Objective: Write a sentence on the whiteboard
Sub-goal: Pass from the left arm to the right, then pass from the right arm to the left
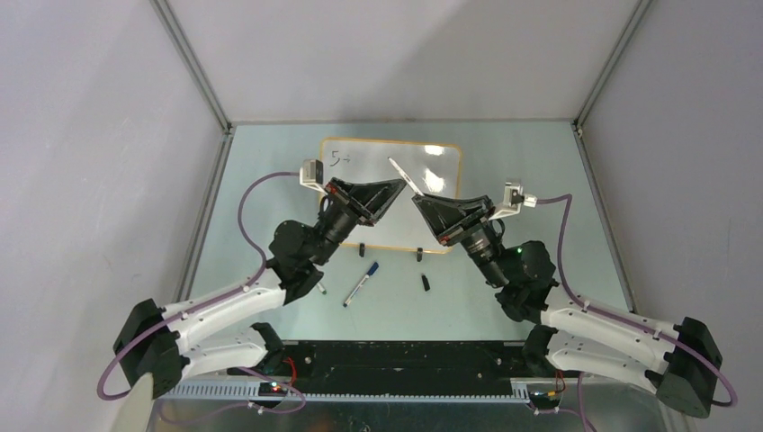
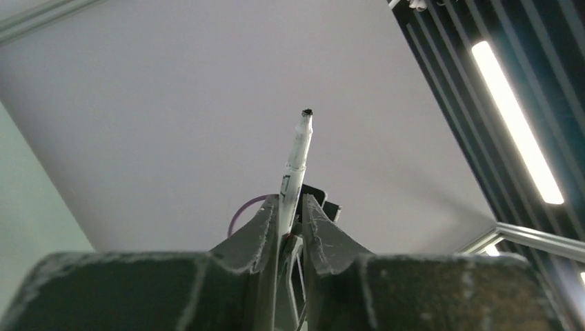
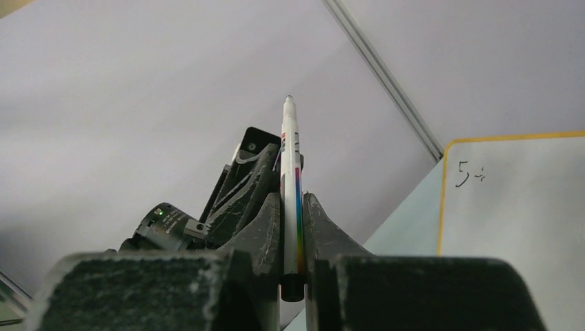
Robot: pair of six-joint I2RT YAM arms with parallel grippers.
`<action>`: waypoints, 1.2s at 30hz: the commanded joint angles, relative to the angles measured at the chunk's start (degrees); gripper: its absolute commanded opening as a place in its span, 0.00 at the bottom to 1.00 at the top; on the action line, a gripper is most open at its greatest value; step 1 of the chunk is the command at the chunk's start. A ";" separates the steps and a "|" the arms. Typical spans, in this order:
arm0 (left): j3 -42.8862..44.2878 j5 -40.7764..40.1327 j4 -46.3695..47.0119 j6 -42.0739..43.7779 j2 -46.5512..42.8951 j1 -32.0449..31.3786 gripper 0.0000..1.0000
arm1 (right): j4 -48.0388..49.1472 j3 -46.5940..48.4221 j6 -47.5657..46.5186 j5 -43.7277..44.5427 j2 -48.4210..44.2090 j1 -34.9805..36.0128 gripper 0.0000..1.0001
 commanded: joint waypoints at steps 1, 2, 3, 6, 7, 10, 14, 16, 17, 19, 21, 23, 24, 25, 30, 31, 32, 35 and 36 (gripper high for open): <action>-1.20 -0.72 -1.69 3.33 -3.54 -0.50 0.30 | -3.12 2.51 -1.21 2.96 -2.79 0.23 0.00; -1.48 -0.60 -2.62 4.44 -5.00 -0.10 0.40 | -5.01 2.51 -1.44 3.42 -3.79 0.13 0.00; -1.60 -0.48 -5.19 5.00 -5.81 0.19 0.45 | -6.16 2.51 -1.53 3.51 -4.32 -0.02 0.00; -1.40 1.41 -13.12 9.26 -11.15 2.43 0.65 | -12.93 2.51 -1.68 1.03 -7.78 -1.86 0.00; -1.12 1.84 -18.98 10.45 -12.45 3.84 0.68 | -14.51 2.51 -1.69 0.12 -8.60 -3.08 0.00; 2.19 2.52 -38.18 20.01 -19.65 6.72 0.75 | -24.51 3.34 -2.08 -7.24 -13.32 -6.66 0.00; 8.26 1.39 -57.19 38.61 -25.47 8.09 0.76 | -42.59 8.83 -2.75 -20.53 -15.84 -14.71 0.00; 10.53 2.29 -62.61 47.45 -26.18 8.14 0.76 | -51.85 12.50 -3.66 -27.09 -14.97 -19.57 0.00; 10.91 3.95 -63.59 52.45 -26.35 8.10 0.76 | -57.51 13.75 -4.69 -31.21 -13.74 -20.42 0.00; 10.80 6.64 -64.14 58.58 -26.58 8.03 0.76 | -65.07 17.90 -6.61 -36.06 -11.18 -22.30 0.00; 8.43 9.57 -61.15 63.75 -26.83 7.75 0.76 | -71.92 22.21 -8.68 -39.38 -8.33 -22.94 0.00; 7.65 12.10 -58.86 69.15 -26.14 7.46 0.75 | -78.44 27.45 -10.78 -41.28 -5.50 -22.96 0.00; 7.84 15.22 -58.87 73.06 -24.95 7.19 0.72 | -82.22 28.69 -12.03 -42.25 -3.79 -23.01 0.00; 9.17 17.45 -60.74 75.87 -24.05 7.13 0.72 | -83.65 30.57 -12.58 -42.88 -3.05 -22.96 0.00; 15.99 21.46 -69.17 88.03 -17.90 3.60 0.74 | -87.04 32.39 -15.17 -48.13 -0.78 -22.32 0.00; 16.54 21.63 -71.38 89.43 -17.45 3.09 0.76 | -87.12 32.44 -15.66 -48.15 -0.62 -21.73 0.00; 17.34 21.99 -72.36 92.19 -16.72 2.07 0.79 | -87.24 32.47 -15.88 -47.88 -0.17 -21.32 0.00; 18.37 23.62 -76.66 96.08 -15.44 0.23 0.81 | -86.78 32.41 -16.72 -47.12 1.18 -18.75 0.00; 18.20 24.69 -77.02 97.21 -15.07 -0.29 0.81 | -86.55 32.44 -16.86 -46.90 1.86 -18.12 0.00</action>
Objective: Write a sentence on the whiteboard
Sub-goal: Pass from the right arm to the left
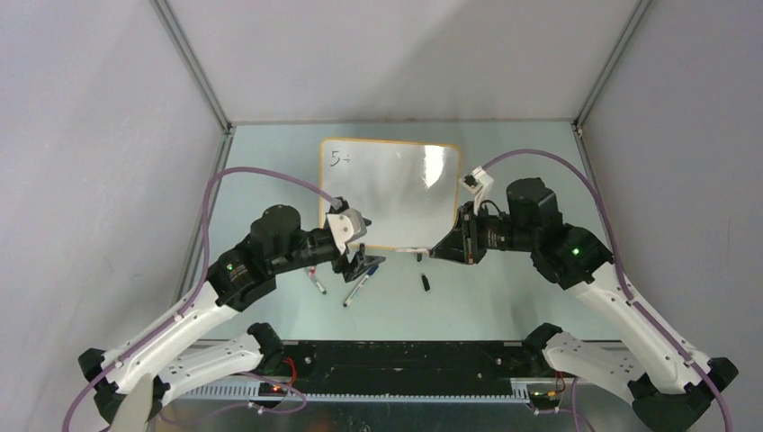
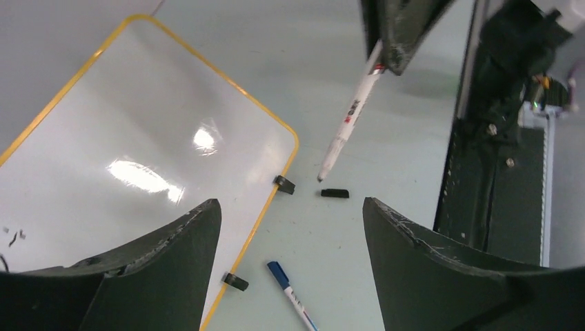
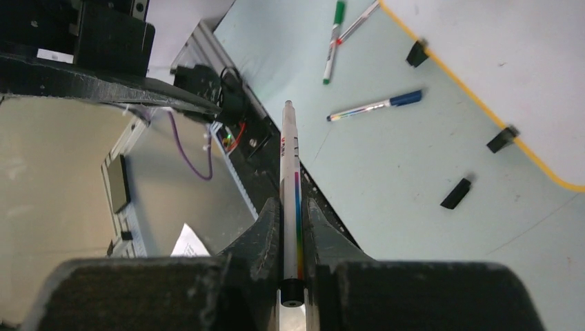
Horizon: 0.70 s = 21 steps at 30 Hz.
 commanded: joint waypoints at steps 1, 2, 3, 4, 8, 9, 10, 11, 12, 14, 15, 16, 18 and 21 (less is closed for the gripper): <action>2.69 5.37 -5.80 11.16 0.41 -2.26 0.81 | -0.34 2.91 -2.79 -1.40 1.76 3.78 0.00; 2.11 6.85 -5.89 11.82 0.42 -2.34 0.80 | -0.14 3.01 -2.89 -1.12 2.38 4.40 0.00; 1.71 8.23 -5.72 12.07 0.21 -2.33 0.80 | 0.19 3.08 -3.11 -0.73 2.67 5.56 0.00; 0.66 9.00 -4.93 12.23 0.01 -2.33 0.79 | 0.30 3.25 -3.13 -0.43 3.27 6.69 0.00; -2.53 14.53 -1.50 11.21 -1.31 -2.39 0.77 | 1.34 3.42 -3.41 0.95 4.42 9.54 0.00; -2.85 15.71 -1.19 10.78 -1.59 -2.35 0.77 | 1.75 3.44 -3.33 1.13 4.69 9.91 0.00; -3.19 15.95 -0.79 10.62 -1.68 -2.34 0.77 | 2.00 3.47 -3.29 1.11 4.84 10.74 0.00; -3.31 16.15 -0.70 10.37 -1.70 -2.38 0.76 | 2.35 3.62 -3.27 1.30 5.11 11.13 0.00; -3.46 16.12 -0.73 10.29 -1.69 -2.35 0.76 | 2.48 3.86 -3.32 1.50 5.27 11.99 0.00; -3.63 16.42 -0.81 9.99 -1.45 -2.40 0.75 | 2.78 4.30 -3.32 2.16 5.67 13.01 0.00; -3.67 17.03 -0.85 9.69 -1.13 -2.37 0.73 | 2.87 4.58 -3.28 2.66 5.93 13.32 0.00; -3.81 17.36 -0.90 9.51 -1.05 -2.39 0.72 | 3.05 4.70 -3.28 3.29 6.03 13.75 0.00; -4.06 17.86 -0.64 8.66 -0.69 -2.36 0.67 | 3.15 5.04 -3.25 3.47 6.31 14.20 0.00; -4.47 17.96 -0.18 7.65 -0.54 -2.36 0.54 | 3.49 5.42 -3.29 3.71 6.84 14.79 0.00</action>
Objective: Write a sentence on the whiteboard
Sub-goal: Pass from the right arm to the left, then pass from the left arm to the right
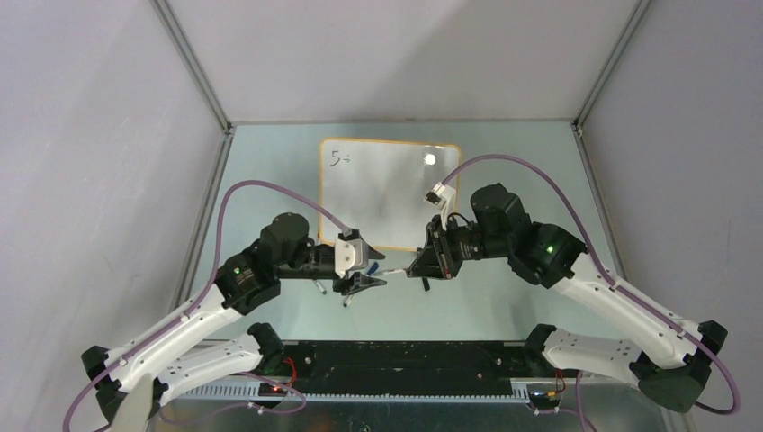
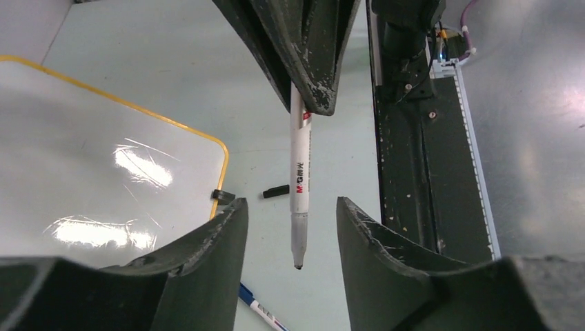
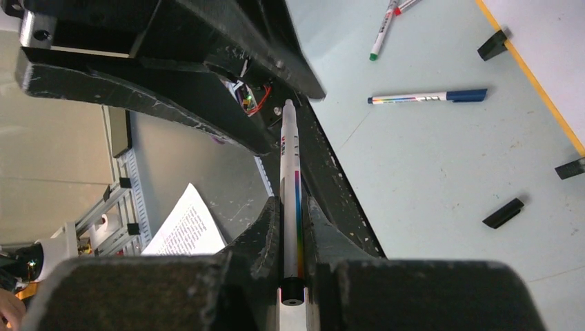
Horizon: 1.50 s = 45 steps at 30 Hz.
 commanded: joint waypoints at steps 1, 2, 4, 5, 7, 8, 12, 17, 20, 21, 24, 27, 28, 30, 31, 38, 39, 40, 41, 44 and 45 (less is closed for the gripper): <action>-0.92 2.19 2.27 -1.40 0.25 -0.17 0.51 | 2.71 2.83 -0.98 1.35 0.65 0.92 0.00; -0.96 2.29 2.12 -1.50 0.36 -0.17 0.47 | 2.79 2.93 -0.95 1.47 0.72 1.00 0.00; -0.98 2.62 1.91 -1.48 0.55 -0.24 0.43 | 3.06 2.97 -0.87 1.46 0.92 1.13 0.00; -0.96 2.86 1.80 -1.47 0.78 -0.19 0.40 | 3.12 3.06 -0.87 1.32 1.08 1.20 0.00; -0.82 3.20 1.48 -1.13 1.19 -0.25 0.31 | 3.32 3.22 -0.81 1.25 1.37 1.35 0.00; -0.66 3.32 1.00 -0.89 1.27 -0.21 0.27 | 3.36 3.27 -0.77 1.25 1.47 1.53 0.00; 0.03 4.27 -0.87 1.25 1.94 -0.17 0.01 | 3.76 3.27 -0.78 1.26 2.02 1.70 0.04; -0.04 4.87 -1.00 1.40 2.52 -0.23 0.00 | 5.06 3.24 0.52 1.74 3.23 1.79 0.32; -0.05 3.74 -0.98 1.44 2.34 -0.22 0.00 | 5.84 3.25 1.78 1.96 4.33 1.94 0.51; -0.05 3.50 -0.86 1.43 2.20 -0.25 0.00 | 5.98 3.28 2.02 1.91 4.58 1.96 0.53; -0.42 2.97 -0.62 1.29 1.69 -0.19 0.00 | 6.43 3.28 2.80 1.32 5.65 2.04 0.58; -0.65 2.48 -0.42 1.27 1.31 -0.17 0.00 | 6.40 3.29 3.02 1.25 6.04 2.08 0.57; -0.66 2.19 -0.46 1.28 1.23 -0.23 0.00 | 6.33 3.31 3.13 1.13 6.12 2.11 0.56; -0.67 2.02 -0.45 1.18 1.35 -0.17 0.00 | 6.27 3.32 3.32 0.99 6.22 2.13 0.54; -0.63 1.94 -0.42 1.06 1.44 -0.17 0.00 | 6.24 3.32 3.49 0.94 6.27 2.18 0.52; -0.44 1.85 -0.85 1.12 1.86 -0.20 0.00 | 6.15 3.29 4.05 -0.12 7.57 2.53 0.30; -0.44 1.68 -0.85 1.12 1.85 -0.23 0.00 | 6.20 3.26 4.07 -0.53 7.75 2.56 0.29; -0.38 1.55 -0.85 0.93 1.82 -0.18 0.00 | 6.21 3.26 4.09 -0.57 7.83 2.71 0.29; -0.36 1.43 -0.90 0.93 1.78 -0.22 0.00 | 6.15 3.25 4.10 -0.55 7.95 2.78 0.30; -0.36 0.85 -0.92 0.93 1.65 -0.24 0.00 | 5.92 3.25 3.98 -0.52 7.99 2.79 0.25; -0.38 0.48 -0.98 0.89 1.67 -0.18 0.00 | 5.88 3.29 3.91 -0.63 7.99 2.77 0.12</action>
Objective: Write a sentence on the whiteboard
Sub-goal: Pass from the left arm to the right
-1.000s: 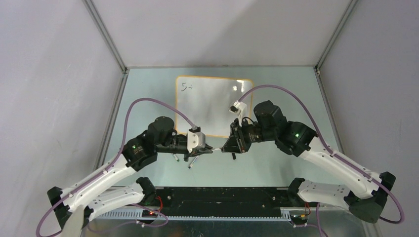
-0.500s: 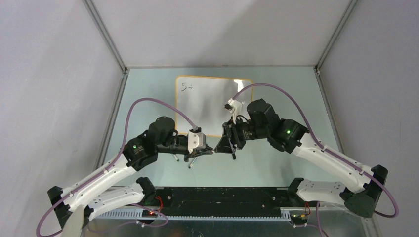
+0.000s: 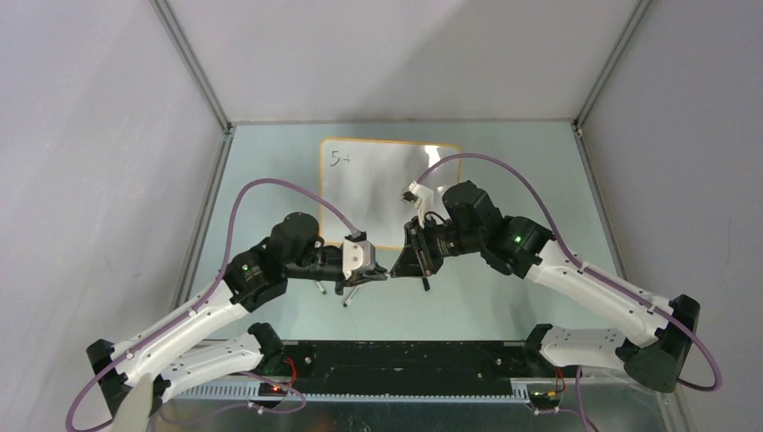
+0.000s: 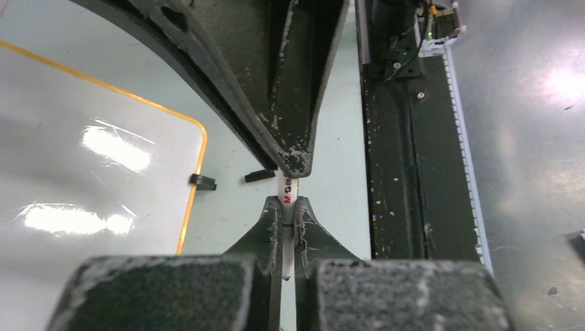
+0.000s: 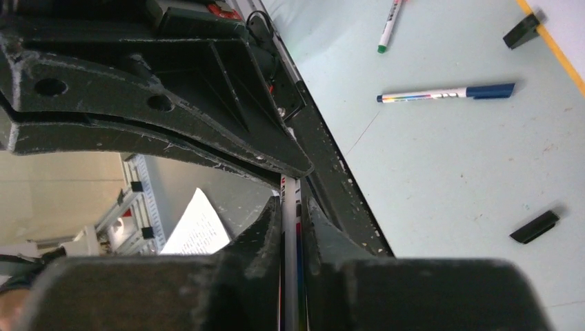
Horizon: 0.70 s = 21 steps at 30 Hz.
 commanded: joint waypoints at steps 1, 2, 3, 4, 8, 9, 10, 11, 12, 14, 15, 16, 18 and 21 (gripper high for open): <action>0.49 -1.44 0.80 0.65 -0.59 -0.15 0.00 | 1.55 2.64 0.08 -0.99 -0.08 0.31 0.02; 0.40 -2.64 1.12 -0.36 -0.71 -0.19 0.14 | 1.15 2.61 0.01 -0.75 -0.17 0.36 0.00; -0.04 -4.41 2.22 -1.23 -0.86 -0.17 0.25 | 0.95 2.59 -0.26 -0.44 -0.42 0.34 0.00; -0.44 -5.52 3.24 -3.27 -1.41 -0.15 0.49 | 0.27 2.65 -0.37 0.51 -0.58 -0.01 0.00; -2.58 -20.19 10.47 -17.40 -3.85 0.97 0.73 | -4.10 1.87 -0.21 5.58 -2.60 -5.27 0.00; -1.71 -24.70 10.09 -20.65 -3.76 1.86 0.73 | -4.79 1.26 0.39 7.31 -4.08 -6.83 0.00; -1.09 -26.04 8.57 -26.47 -3.44 4.31 0.72 | -4.88 -0.41 0.83 8.11 -5.09 -10.20 0.00; -0.02 -28.67 7.78 -29.18 -2.78 5.95 0.72 | -4.52 -1.38 1.84 9.46 -7.34 -12.06 0.00; 0.32 -29.87 6.09 -34.73 -2.47 9.29 0.71 | -4.04 -3.62 2.21 9.89 -8.52 -15.66 0.00; 0.28 -32.56 4.84 -41.50 -1.69 14.36 0.73 | -2.71 -6.49 3.13 11.61 -11.84 -19.66 0.00; -0.47 -33.73 4.64 -43.51 -1.53 15.90 0.74 | -2.31 -7.10 3.53 14.05 -13.57 -20.62 0.00; -1.26 -33.76 5.71 -46.99 -1.58 18.98 0.75 | -2.19 -8.15 3.86 15.87 -14.27 -21.86 0.00; -5.15 -33.76 10.16 -51.52 -2.54 23.11 0.76 | -2.21 -9.19 4.17 21.86 -15.74 -23.06 0.00; -11.99 -34.24 16.36 -56.11 -4.07 29.75 0.81 | -2.64 -10.12 4.94 33.10 -17.22 -24.34 0.00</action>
